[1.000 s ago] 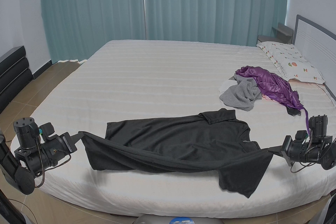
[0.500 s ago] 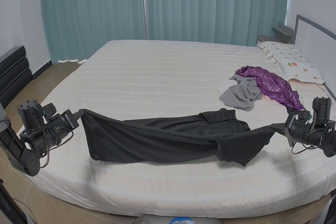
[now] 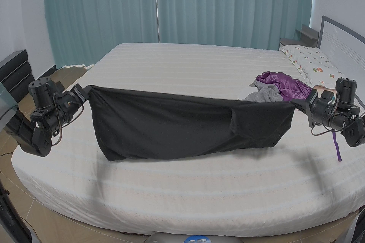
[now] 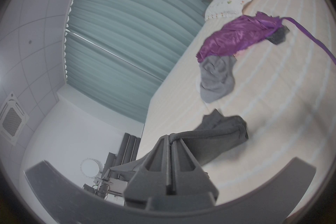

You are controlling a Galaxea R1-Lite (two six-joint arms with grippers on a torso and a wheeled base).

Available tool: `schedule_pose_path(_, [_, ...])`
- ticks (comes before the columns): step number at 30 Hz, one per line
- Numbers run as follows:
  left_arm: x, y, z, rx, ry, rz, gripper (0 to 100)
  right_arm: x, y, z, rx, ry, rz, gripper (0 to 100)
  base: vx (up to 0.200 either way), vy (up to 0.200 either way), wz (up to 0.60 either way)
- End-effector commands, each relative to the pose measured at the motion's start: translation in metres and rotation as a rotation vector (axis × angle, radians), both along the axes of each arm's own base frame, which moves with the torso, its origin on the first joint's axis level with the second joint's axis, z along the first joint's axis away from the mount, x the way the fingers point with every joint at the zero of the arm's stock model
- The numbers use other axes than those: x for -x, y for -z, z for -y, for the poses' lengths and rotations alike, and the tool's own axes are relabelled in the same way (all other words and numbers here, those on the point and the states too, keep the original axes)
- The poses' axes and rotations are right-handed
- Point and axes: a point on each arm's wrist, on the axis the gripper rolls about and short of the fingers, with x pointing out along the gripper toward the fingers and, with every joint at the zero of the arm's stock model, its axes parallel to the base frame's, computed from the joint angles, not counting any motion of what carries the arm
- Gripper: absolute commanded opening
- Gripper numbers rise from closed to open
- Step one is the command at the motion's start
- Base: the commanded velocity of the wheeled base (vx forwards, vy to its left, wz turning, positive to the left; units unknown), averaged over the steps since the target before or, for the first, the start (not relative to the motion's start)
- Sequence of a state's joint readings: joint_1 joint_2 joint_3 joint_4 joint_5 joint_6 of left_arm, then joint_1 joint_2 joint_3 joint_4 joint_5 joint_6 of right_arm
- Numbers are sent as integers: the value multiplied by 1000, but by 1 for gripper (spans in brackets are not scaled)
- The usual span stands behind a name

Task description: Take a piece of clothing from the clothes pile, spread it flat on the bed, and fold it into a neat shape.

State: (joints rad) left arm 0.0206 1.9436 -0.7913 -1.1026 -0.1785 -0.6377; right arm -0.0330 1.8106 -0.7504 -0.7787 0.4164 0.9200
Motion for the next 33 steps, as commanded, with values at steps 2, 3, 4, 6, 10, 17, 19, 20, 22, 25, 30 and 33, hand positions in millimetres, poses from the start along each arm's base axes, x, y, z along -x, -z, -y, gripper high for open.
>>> schedule_pose_path(2, [-37,-30,-4,37,-116,147,0,-28,-23,-12,-26,50,174,0,0,0,0])
schedule_pose_path(3, [-41,-37,-4,45,-136,176,0,-30,-28,-15,-36,61,230,0,0,0,0])
schedule_pose_path(4, [-43,-44,-4,60,-152,204,0,-31,-33,-18,-47,74,293,0,0,0,0])
schedule_pose_path(6, [-44,-52,-3,79,-160,239,0,-32,-38,-20,-59,84,362,0,0,0,0])
schedule_pose_path(10, [-42,-57,2,132,-144,328,0,-27,-33,-22,-78,105,474,0,0,0,0])
schedule_pose_path(17, [-25,-19,2,109,-114,282,0,-5,7,-16,-58,19,302,0,0,0,0])
schedule_pose_path(19, [-11,4,1,60,-55,197,0,4,19,-4,-51,-10,232,0,0,0,0])
schedule_pose_path(20, [-6,11,1,46,-35,167,0,7,22,-1,-51,-17,212,0,0,0,0])
schedule_pose_path(22, [9,23,-2,28,-9,112,0,13,28,4,-54,-23,163,0,0,0,0])
schedule_pose_path(25, [26,28,-8,15,26,68,0,19,30,9,-45,-16,102,0,0,0,0])
schedule_pose_path(30, [48,31,-12,16,42,6,0,34,29,9,8,-28,13,0,0,0,0])
schedule_pose_path(33, [58,37,-11,8,44,-28,0,45,31,8,44,-43,-33,0,0,0,0])
